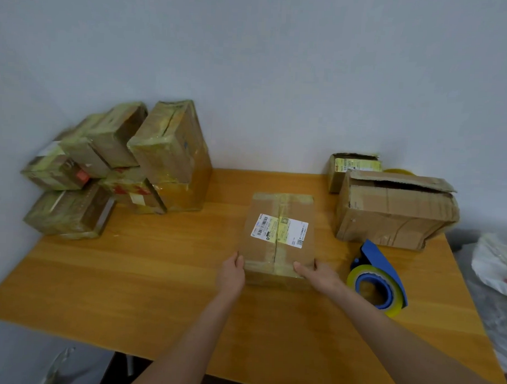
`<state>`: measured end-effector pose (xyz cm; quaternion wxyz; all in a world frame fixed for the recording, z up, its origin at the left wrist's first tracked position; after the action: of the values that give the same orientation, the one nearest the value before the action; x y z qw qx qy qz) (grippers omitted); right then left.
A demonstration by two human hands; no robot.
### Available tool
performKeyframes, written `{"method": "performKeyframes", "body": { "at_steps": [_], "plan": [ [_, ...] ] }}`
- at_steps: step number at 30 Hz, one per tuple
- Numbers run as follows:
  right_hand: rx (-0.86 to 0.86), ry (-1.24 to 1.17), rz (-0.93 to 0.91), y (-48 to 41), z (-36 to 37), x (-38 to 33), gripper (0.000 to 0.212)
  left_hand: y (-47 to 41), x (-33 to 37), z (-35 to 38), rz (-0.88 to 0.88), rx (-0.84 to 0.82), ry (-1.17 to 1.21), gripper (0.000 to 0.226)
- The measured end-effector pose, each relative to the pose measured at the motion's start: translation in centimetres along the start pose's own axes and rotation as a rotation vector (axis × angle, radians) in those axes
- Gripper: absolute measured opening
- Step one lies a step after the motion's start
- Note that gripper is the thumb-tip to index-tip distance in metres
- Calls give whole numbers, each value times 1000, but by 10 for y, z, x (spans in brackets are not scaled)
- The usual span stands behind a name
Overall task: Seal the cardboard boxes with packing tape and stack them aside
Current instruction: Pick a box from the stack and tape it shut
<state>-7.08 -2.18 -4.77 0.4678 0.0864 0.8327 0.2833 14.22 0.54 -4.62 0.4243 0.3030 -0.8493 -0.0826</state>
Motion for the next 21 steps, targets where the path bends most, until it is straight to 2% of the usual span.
{"method": "performKeyframes", "body": {
  "at_steps": [3, 7, 13, 16, 18, 21],
  "plan": [
    [12, -185, -18, 4, 9, -12, 57, -9, 1, -19, 38, 13, 49, 42],
    [44, -340, -41, 2, 11, -30, 66, -18, 12, -37, 55, 20, 202, 40],
    [7, -329, 12, -7, 13, -45, 56, -18, 9, -61, 61, 39, 274, 45],
    [-27, -336, 7, -13, 23, -47, 66, -13, -5, -79, 89, 21, 231, 63],
    [-108, -359, 0, -15, 37, -49, 78, -5, -20, -93, 54, -1, 206, 73],
    [-235, -364, 5, -8, 71, -55, 97, 4, -47, -116, -32, 33, 201, 72]
  ]
}}
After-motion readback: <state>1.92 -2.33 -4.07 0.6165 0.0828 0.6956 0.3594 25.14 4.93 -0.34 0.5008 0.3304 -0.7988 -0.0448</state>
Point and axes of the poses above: each hand's wrist, its own y-axis away from the middle knuckle, its own z-axis out of the palm, x = y × z, the point moved 4 cm from there along -y, towards the middle knuckle, and after that the axes turned 2 degrees about -z, right-handed, at the moved point
